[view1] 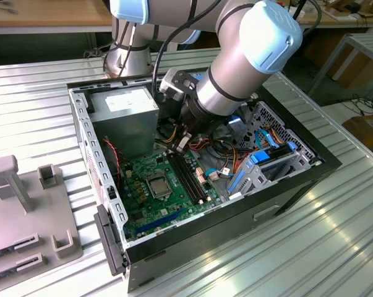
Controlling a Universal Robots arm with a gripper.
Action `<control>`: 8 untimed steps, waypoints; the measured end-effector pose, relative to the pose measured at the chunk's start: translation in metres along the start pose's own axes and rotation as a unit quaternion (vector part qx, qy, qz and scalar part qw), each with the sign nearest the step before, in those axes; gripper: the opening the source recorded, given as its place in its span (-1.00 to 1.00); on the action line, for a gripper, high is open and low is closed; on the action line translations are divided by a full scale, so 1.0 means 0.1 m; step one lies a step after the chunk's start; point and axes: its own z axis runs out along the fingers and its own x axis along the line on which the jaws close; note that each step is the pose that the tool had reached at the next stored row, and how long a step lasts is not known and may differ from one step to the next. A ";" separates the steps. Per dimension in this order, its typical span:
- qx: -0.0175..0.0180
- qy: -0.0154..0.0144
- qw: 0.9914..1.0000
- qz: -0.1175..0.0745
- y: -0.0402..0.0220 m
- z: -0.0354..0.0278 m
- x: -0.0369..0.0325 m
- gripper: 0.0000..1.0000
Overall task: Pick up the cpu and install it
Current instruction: 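Install the first cpu locking lever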
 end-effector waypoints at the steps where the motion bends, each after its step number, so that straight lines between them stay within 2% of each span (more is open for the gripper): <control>1: -0.001 0.000 1.000 0.000 0.001 0.005 -0.002 -0.79; 8: -0.001 -0.001 1.000 0.000 0.001 0.009 -0.002 -0.79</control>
